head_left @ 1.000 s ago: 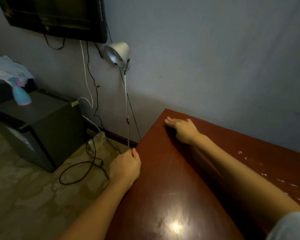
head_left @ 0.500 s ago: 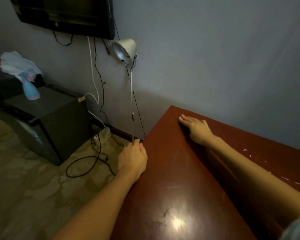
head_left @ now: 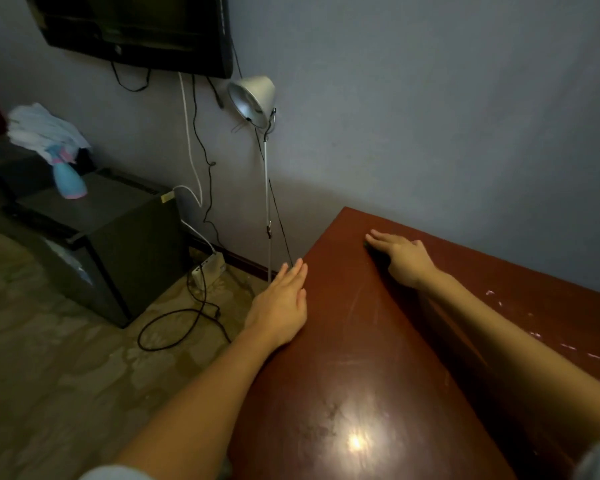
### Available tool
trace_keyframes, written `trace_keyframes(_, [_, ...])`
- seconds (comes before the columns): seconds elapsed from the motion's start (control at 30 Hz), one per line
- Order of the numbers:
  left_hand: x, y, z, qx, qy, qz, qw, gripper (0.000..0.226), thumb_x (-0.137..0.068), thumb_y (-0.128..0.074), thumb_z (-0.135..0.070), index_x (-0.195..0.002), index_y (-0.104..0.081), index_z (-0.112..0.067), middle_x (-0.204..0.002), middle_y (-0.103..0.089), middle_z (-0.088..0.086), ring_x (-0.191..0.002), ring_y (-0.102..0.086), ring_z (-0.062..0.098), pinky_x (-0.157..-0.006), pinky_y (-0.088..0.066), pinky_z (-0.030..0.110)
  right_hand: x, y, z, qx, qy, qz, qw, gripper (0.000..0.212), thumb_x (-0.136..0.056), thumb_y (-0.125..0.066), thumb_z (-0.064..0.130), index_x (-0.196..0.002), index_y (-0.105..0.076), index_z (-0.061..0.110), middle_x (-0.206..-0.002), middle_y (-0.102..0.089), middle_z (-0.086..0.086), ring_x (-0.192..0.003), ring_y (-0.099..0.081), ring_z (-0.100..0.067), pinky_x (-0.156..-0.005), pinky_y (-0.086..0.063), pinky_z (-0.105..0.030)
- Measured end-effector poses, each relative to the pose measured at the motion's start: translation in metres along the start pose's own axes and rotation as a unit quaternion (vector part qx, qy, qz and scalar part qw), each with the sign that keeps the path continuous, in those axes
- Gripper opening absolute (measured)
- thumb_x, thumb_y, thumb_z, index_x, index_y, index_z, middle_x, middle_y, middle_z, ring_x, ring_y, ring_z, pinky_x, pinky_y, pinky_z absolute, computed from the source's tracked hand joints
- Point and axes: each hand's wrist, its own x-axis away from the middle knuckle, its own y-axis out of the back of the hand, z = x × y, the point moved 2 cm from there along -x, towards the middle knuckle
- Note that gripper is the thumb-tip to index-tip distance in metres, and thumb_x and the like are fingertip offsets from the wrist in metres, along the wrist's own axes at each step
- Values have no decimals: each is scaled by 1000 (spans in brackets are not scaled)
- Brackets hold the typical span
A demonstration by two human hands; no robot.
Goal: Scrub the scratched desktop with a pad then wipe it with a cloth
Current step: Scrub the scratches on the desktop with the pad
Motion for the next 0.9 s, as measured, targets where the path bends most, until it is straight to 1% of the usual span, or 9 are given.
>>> trace_keyframes(0.13, [1, 2, -2, -7, 8, -4, 1000, 54, -102, -31, -29, -153, -14, -26, -159, -5, -15, -146, -2, 4, -112, -28, 32, 0, -6, 42, -24, 94, -24, 995, 72, -87, -37, -5, -149, -28, 31, -158, -19, 11, -144, -21, -15, -99, -24, -35])
trace_keyframes(0.2, [0, 2, -1, -4, 7, -10, 1000, 53, -102, -30, -30, -153, -15, -27, -159, -6, -16, -146, -2, 4, -112, -28, 32, -23, -3, 47, -28, 104, -3, 994, 71, -87, -36, -6, -148, -30, 31, -157, -20, 11, -143, -22, -16, -100, -25, -37])
trace_keyframes(0.27, [0, 0, 0, 7, 8, -20, 1000, 51, -103, -29, -29, -152, -17, -29, -159, -8, -17, -146, -3, 4, -112, -29, 31, -47, 2, 34, -15, 73, 21, 997, 71, -87, -35, -6, -148, -30, 31, -158, -19, 10, -143, -23, -17, -104, -25, -40])
trace_keyframes(0.4, [-1, -4, 3, 14, 5, -35, 999, 49, -104, -28, -26, -152, -20, -30, -158, -10, -18, -145, -6, 3, -111, -30, 28, -54, 10, -23, -4, -45, 48, 998, 71, -89, -35, -6, -148, -28, 32, -158, -18, 8, -141, -28, -23, -112, -20, -48])
trace_keyframes(0.47, [-2, -4, 3, 17, 4, -34, 999, 49, -104, -28, -25, -152, -20, -29, -158, -11, -18, -146, -7, 4, -112, -29, 28, -32, 9, -36, 14, -49, 39, 998, 72, -88, -36, -6, -149, -25, 31, -159, -16, 8, -143, -24, -20, -111, -22, -44])
trace_keyframes(0.6, [-2, -3, 2, 12, 3, -37, 999, 49, -103, -29, -25, -152, -21, -28, -158, -12, -17, -146, -10, 6, -112, -31, 29, 11, -3, 2, 0, 52, -12, 999, 76, -86, -40, -3, -150, -23, 33, -159, -13, 11, -145, -19, -11, -106, -26, -34])
trace_keyframes(0.67, [-1, -3, 1, 7, 8, -40, 999, 49, -103, -29, -25, -152, -22, -28, -158, -13, -16, -146, -11, 6, -112, -31, 29, 14, -8, 32, -20, 109, -18, 994, 75, -86, -40, -4, -149, -24, 34, -158, -13, 13, -145, -18, -10, -104, -24, -34])
trace_keyframes(0.73, [-2, -2, 1, 7, 9, -41, 999, 49, -103, -29, -25, -152, -22, -28, -158, -14, -16, -146, -11, 6, -112, -31, 30, 2, -9, 47, -34, 127, -7, 991, 74, -87, -37, -6, -149, -27, 33, -158, -17, 13, -145, -19, -11, -104, -24, -37])
trace_keyframes(0.9, [-1, -3, 2, 20, 9, -37, 999, 49, -103, -30, -23, -151, -23, -27, -158, -14, -15, -146, -11, 6, -113, -27, 29, -25, 5, -7, -13, 27, 28, 999, 76, -84, -36, -9, -148, -30, 32, -158, -19, 11, -144, -23, -14, -105, -30, -40])
